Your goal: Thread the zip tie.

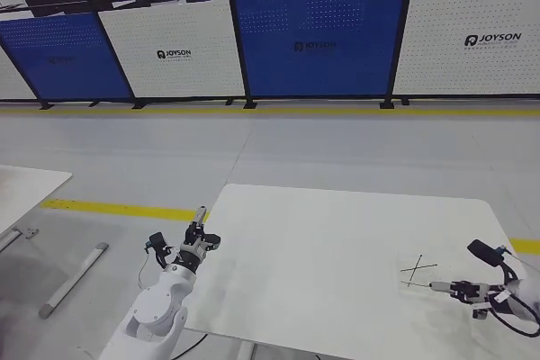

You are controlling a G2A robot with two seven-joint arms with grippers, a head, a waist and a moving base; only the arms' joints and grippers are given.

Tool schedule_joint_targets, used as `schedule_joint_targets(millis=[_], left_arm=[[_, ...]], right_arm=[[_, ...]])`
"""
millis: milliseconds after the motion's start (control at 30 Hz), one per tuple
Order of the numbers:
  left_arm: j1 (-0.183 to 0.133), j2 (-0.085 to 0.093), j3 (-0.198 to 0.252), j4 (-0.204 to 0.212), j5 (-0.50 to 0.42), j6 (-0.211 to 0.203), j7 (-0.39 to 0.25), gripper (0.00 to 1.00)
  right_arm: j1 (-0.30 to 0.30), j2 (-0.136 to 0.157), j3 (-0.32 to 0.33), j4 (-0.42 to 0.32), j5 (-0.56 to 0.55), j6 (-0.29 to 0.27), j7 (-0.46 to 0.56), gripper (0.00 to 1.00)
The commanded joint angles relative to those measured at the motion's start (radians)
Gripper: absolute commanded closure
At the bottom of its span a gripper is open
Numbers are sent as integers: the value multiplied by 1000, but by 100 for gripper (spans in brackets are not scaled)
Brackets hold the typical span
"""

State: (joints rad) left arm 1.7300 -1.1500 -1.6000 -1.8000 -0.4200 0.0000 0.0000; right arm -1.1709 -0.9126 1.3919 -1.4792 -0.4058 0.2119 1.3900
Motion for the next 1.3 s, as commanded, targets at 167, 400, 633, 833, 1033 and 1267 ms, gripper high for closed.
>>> schedule_joint_targets(millis=[167,400,633,833,1033,1267], left_arm=[[0,0,0,0,0,0,0,0],[0,0,0,0,0,0,0,0],[0,0,0,0,0,0,0,0],[0,0,0,0,0,0,0,0],[0,0,0,0,0,0,0,0],[0,0,0,0,0,0,0,0]], right_arm=[[69,32,-99,54,66,-14,0,0],[69,32,-93,54,73,-15,-15,0],[36,43,-14,46,157,-55,-53,0],[135,31,-93,135,171,-51,-1,0],[201,10,-159,230,202,-15,-38,0],[201,10,-159,230,202,-15,-38,0]])
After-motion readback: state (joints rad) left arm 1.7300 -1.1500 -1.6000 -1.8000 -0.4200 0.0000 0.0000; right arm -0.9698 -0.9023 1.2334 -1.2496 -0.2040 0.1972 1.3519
